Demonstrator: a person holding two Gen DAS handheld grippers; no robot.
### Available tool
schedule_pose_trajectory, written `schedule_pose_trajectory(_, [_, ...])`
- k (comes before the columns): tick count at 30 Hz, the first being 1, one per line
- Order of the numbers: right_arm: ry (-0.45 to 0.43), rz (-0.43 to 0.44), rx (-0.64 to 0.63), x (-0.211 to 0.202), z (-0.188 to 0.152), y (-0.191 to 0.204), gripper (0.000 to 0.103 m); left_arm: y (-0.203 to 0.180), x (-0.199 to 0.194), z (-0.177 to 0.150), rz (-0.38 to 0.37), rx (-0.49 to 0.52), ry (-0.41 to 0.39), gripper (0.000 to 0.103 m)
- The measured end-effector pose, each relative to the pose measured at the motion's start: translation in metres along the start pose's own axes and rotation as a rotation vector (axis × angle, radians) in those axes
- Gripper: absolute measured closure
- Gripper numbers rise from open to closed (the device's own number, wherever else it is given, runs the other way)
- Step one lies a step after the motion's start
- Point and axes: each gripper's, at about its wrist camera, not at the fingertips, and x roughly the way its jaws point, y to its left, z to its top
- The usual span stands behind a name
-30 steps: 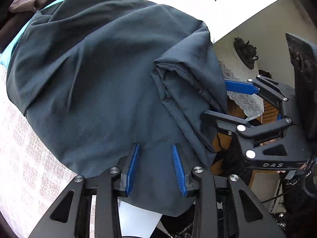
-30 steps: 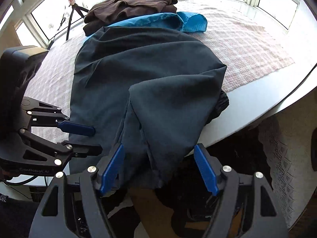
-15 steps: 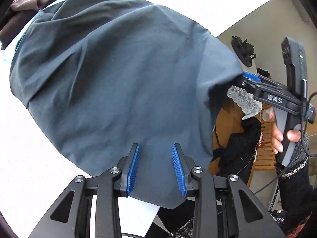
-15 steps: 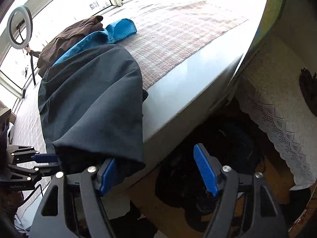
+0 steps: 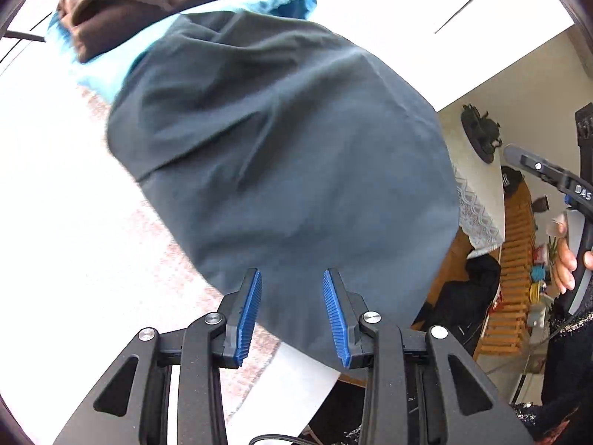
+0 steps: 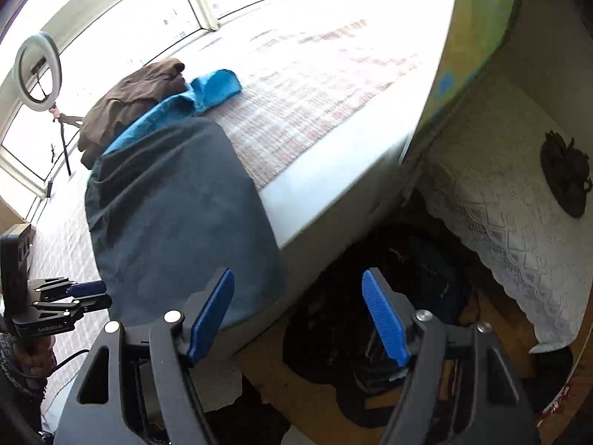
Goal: Fold clothes
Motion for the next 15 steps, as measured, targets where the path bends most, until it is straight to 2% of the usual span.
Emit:
schedule_pose_trajectory(3, [-0.015, 0.151, -0.156, 0.01, 0.042, 0.055, 0.032, 0.023, -0.004, 0.002, 0.039, -0.074, -0.044, 0.07])
schedule_pose_trajectory(5, [-0.005, 0.267, -0.29, 0.024, 0.068, 0.099, 0.033, 0.037, -0.008, 0.007, 0.036, -0.124, -0.071, 0.07])
schedule_pose_trajectory(7, [0.057, 0.372, -0.408, 0.043, 0.093, 0.145, 0.051, 0.048, -0.009, 0.012, 0.027, -0.172, -0.091, 0.07])
schedule_pose_trajectory(8, [0.101, 0.422, -0.462, 0.054, 0.106, 0.164, 0.07, 0.051, -0.009, 0.013, 0.016, -0.189, -0.098, 0.07])
schedule_pose_trajectory(9, [0.155, 0.446, -0.507, 0.068, 0.116, 0.183, 0.075, 0.052, -0.008, 0.014, 0.007, -0.194, -0.102, 0.07])
schedule_pose_trajectory(10, [0.207, 0.462, -0.55, 0.081, 0.125, 0.201, 0.075, 0.049, -0.006, 0.014, -0.002, -0.186, -0.103, 0.07])
schedule_pose_trajectory(12, [0.303, 0.418, -0.621, 0.108, 0.137, 0.226, 0.075, 0.035, -0.001, 0.013, -0.022, -0.131, -0.097, 0.07])
schedule_pose_trajectory(15, [0.429, 0.373, -0.685, 0.14, 0.142, 0.246, 0.075, 0.013, 0.01, 0.008, -0.006, -0.056, -0.088, 0.07])
